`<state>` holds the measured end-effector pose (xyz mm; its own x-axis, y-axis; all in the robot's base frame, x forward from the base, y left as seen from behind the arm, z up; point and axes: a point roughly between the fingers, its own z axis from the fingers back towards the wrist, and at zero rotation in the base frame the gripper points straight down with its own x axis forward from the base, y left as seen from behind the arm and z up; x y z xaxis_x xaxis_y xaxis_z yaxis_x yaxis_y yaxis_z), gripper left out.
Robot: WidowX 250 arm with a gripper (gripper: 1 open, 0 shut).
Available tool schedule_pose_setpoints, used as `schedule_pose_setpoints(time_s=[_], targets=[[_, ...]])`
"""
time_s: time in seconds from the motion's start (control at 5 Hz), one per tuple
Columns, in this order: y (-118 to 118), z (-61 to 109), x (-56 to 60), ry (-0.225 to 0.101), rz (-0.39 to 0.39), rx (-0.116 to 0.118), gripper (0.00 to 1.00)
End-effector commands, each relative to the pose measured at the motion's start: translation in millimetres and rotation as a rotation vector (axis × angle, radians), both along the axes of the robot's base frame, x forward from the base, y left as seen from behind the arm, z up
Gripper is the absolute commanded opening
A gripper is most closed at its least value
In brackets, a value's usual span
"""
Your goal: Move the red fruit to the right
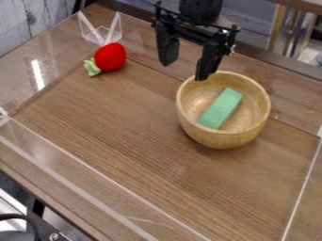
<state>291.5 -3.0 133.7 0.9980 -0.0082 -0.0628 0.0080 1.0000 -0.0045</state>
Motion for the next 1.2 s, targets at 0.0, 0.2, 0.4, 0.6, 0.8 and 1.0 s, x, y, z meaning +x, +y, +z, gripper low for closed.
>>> schedule_pose_setpoints(time_s=[0.0,0.2,0.4,0.6,0.8,1.0], targets=[[12.7,-6.6,1.7,0.001,0.008,-0.002,1.00],[37.0,-4.4,7.6,-0.004,0.042,-0.005,1.00],[74.0,3.1,18.5,-0.032,0.100,0.001,1.00],[110.1,10.7,29.2,-0.052,0.071,0.005,1.00],[141.6,9.9,40.8,-0.065,0.028,0.010,1.00],[160.0,-7.9,52.7,-0.065,0.007,0.012,1.00]])
